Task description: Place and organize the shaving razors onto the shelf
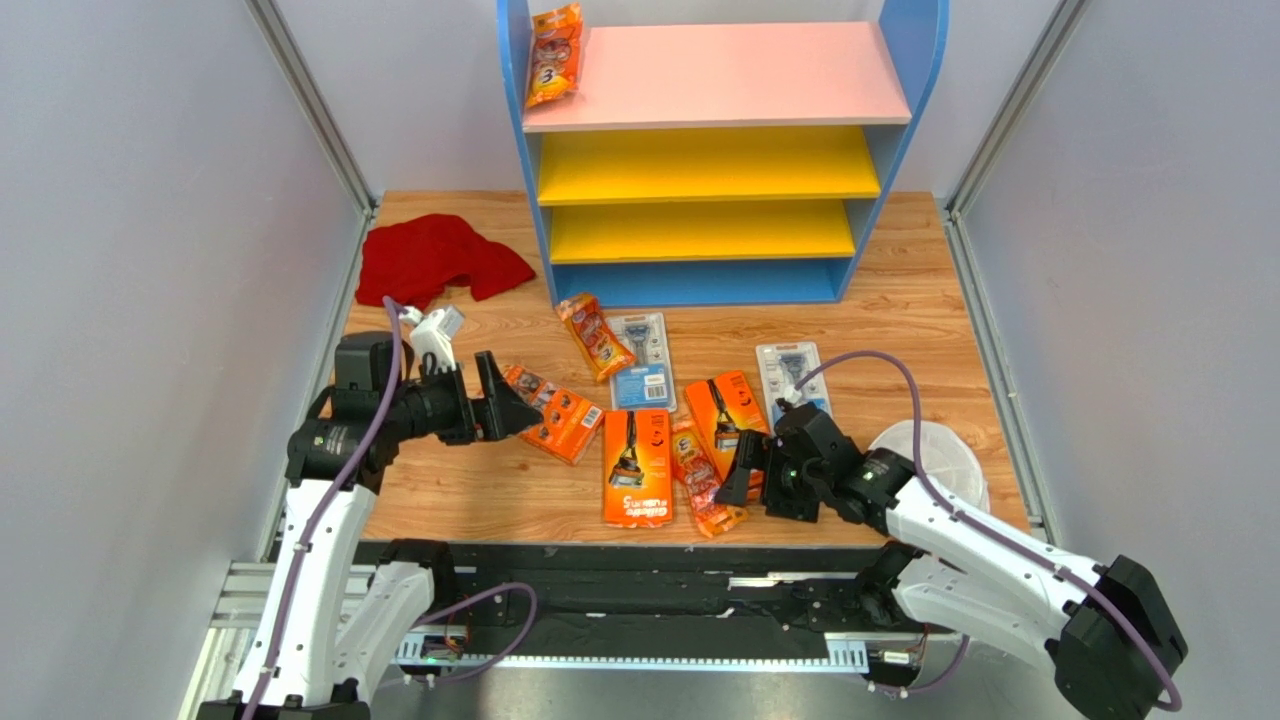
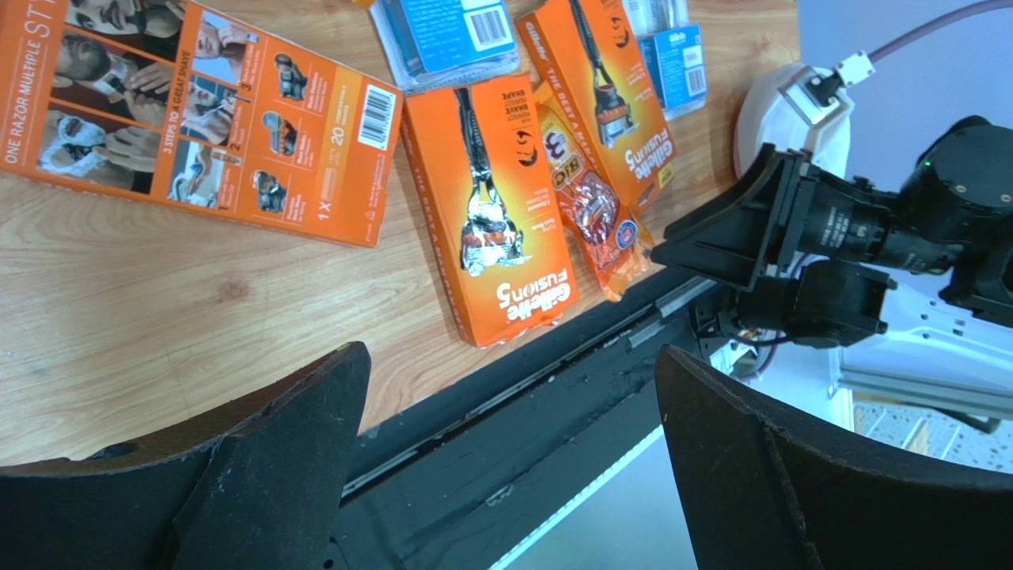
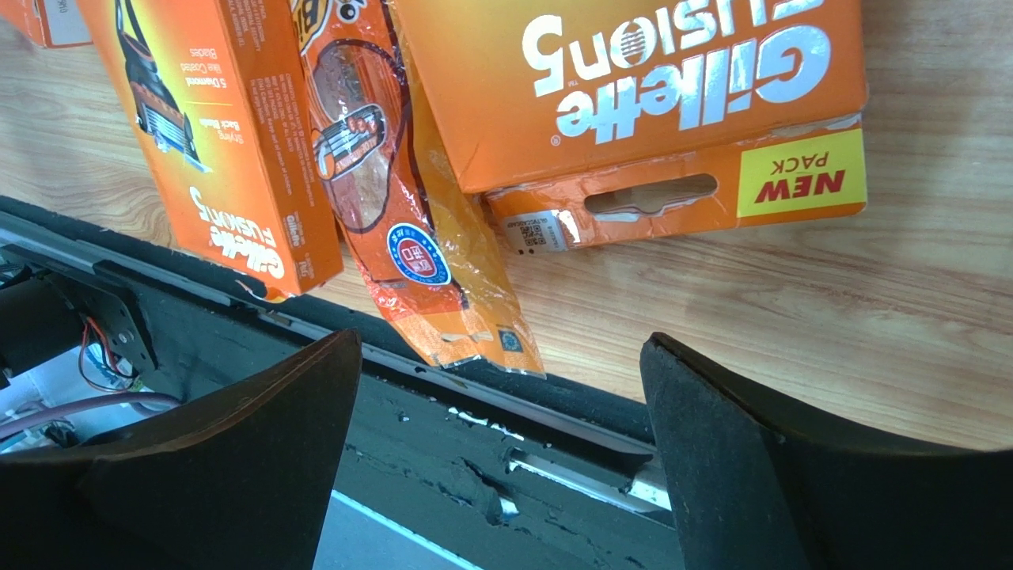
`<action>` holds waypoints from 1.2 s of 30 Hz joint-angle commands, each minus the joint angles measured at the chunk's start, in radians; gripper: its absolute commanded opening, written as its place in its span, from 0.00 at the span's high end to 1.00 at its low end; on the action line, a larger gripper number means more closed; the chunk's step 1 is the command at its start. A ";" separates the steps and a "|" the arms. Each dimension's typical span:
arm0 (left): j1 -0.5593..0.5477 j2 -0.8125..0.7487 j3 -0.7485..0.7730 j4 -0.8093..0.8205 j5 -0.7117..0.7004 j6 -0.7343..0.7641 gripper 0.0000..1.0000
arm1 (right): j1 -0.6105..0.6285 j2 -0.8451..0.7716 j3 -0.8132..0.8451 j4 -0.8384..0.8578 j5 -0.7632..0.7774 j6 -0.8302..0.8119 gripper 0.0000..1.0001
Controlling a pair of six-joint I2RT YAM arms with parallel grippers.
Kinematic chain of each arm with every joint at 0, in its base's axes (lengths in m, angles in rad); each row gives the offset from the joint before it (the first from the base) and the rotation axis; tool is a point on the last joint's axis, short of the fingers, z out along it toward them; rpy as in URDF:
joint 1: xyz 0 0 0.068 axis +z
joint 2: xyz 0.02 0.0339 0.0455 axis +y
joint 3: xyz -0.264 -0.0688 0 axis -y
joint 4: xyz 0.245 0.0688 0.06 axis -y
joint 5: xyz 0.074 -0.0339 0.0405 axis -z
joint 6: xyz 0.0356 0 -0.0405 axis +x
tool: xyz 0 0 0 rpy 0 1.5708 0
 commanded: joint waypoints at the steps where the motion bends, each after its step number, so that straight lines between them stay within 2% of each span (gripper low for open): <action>1: 0.005 -0.024 -0.008 0.043 0.051 -0.024 0.01 | -0.002 -0.015 -0.020 0.124 -0.018 0.025 0.09; 4: 0.005 -0.027 -0.016 0.057 0.066 -0.038 0.01 | -0.012 -0.014 -0.042 0.175 -0.046 0.041 0.11; 6: 0.005 -0.029 -0.025 0.063 0.069 -0.041 0.01 | -0.014 -0.009 -0.051 0.193 -0.053 0.064 0.17; 12: 0.005 -0.030 -0.048 0.068 0.066 -0.047 0.01 | -0.020 0.037 -0.086 0.278 -0.087 0.095 0.25; 17: 0.005 -0.036 -0.054 0.069 0.065 -0.051 0.01 | -0.023 0.116 -0.091 0.351 -0.119 0.111 0.42; 19: 0.005 -0.038 -0.054 0.068 0.066 -0.051 0.01 | -0.022 0.158 -0.091 0.390 -0.138 0.117 0.46; 22: 0.005 -0.043 -0.057 0.068 0.066 -0.052 0.01 | -0.022 0.189 -0.089 0.414 -0.153 0.121 0.71; 23: 0.005 -0.044 -0.057 0.069 0.066 -0.054 0.01 | -0.023 0.189 -0.088 0.413 -0.151 0.121 0.85; 25: 0.005 -0.047 -0.063 0.075 0.072 -0.066 0.01 | -0.022 0.176 -0.088 0.401 -0.144 0.126 0.98; 30: 0.005 -0.058 -0.083 0.089 0.085 -0.083 0.01 | -0.020 0.083 -0.089 0.355 -0.113 0.134 1.00; 36: 0.005 -0.070 -0.089 0.094 0.094 -0.100 0.01 | -0.022 -0.037 -0.059 0.200 -0.052 0.118 1.00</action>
